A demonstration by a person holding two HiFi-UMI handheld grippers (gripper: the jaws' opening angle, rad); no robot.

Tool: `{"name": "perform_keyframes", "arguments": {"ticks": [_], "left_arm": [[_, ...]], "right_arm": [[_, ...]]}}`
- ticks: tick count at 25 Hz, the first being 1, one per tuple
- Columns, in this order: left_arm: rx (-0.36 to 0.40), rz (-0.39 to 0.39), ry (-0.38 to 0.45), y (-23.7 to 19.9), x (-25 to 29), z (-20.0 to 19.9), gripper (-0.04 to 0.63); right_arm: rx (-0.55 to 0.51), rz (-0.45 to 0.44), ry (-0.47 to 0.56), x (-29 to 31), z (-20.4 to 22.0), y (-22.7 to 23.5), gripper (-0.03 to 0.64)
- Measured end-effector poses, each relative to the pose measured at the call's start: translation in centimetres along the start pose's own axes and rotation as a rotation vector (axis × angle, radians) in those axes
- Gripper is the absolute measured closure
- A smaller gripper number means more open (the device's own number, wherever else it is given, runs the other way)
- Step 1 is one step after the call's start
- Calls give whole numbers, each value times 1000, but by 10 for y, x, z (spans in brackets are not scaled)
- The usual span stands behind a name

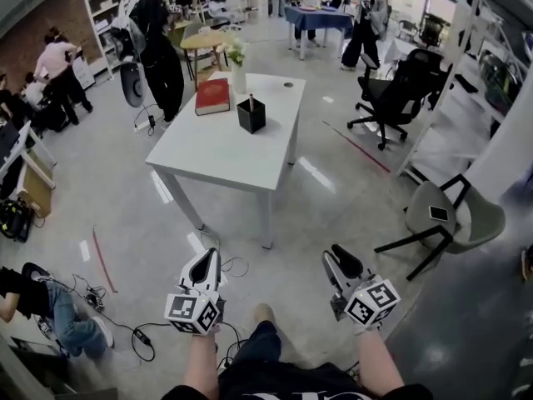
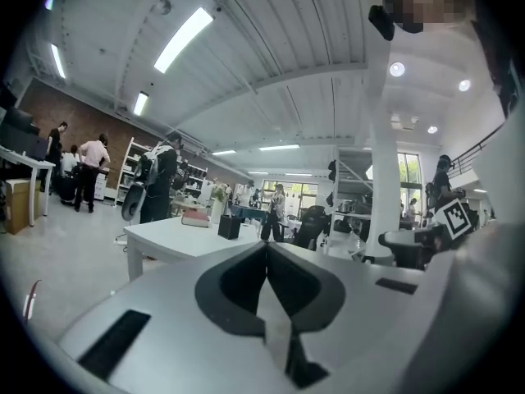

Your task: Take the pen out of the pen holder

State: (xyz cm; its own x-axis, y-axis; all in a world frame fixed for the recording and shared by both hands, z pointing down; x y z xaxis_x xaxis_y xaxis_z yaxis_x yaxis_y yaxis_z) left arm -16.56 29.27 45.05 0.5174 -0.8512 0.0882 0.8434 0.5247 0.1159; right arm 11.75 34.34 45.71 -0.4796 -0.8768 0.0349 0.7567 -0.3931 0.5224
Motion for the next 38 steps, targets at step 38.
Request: {"name": "perform_keyframes", "arguments": {"ticks": [38], "left_arm": [[-25, -50, -19, -191, 231, 3, 591]], "right_arm": [[-5, -78, -39, 297, -70, 88, 489]]}}
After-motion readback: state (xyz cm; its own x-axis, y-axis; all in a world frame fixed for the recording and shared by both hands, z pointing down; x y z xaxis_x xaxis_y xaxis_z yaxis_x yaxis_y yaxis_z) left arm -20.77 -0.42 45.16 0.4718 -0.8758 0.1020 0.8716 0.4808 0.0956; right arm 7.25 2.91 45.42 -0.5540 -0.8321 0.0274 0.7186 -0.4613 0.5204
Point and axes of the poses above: the fingertips, and each gripper's own axes: x forward along the fingers, y to its right, z out of its underside, the point moved 2 cm from there along -x, backward along the fingers, and after that the axes turned 15 degrees about x, right-handed, at the moved point
